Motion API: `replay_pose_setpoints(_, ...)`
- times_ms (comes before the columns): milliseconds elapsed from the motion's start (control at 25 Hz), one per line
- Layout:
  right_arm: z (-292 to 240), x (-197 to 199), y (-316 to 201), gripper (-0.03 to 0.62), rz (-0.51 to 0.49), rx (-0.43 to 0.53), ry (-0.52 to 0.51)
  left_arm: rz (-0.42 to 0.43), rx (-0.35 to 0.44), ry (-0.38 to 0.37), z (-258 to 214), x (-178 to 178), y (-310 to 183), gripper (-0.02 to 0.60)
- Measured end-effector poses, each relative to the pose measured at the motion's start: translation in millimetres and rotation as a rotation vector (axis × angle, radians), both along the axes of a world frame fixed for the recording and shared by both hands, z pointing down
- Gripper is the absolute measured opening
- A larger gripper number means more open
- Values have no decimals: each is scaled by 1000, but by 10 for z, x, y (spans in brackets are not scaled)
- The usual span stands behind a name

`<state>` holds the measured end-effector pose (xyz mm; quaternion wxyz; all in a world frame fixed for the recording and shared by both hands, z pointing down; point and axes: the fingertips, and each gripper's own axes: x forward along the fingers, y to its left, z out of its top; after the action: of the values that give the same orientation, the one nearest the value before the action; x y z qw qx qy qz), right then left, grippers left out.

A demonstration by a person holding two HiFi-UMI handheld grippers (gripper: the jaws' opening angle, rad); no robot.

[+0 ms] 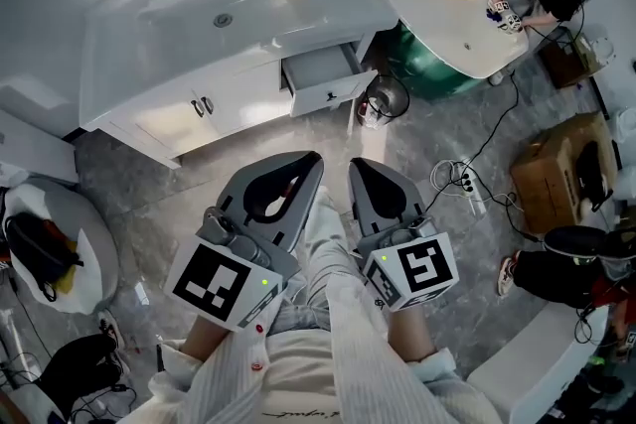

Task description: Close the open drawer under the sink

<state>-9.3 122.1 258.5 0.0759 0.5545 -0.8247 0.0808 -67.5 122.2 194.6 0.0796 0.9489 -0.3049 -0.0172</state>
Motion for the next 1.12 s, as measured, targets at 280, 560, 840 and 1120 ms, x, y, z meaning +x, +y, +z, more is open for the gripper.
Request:
replay_pose_setpoints(280, 51, 238, -630, 9, -30, 2, -4, -41, 19, 2, -18, 217, -612, 15)
replay_pose_setpoints(560, -9, 603, -1340, 9, -92, -16, 1, -84, 10, -1, -96, 646, -1286, 15)
replay_pose_setpoints(840, -26, 870, -1816, 9, -173, -31, 12, -148, 10, 0, -173, 950, -1730, 15)
replay_pose_setpoints(1120, 84, 952, -2015, 9, -203, -60, -4, -178, -35, -26, -58, 1048, -1911, 15)
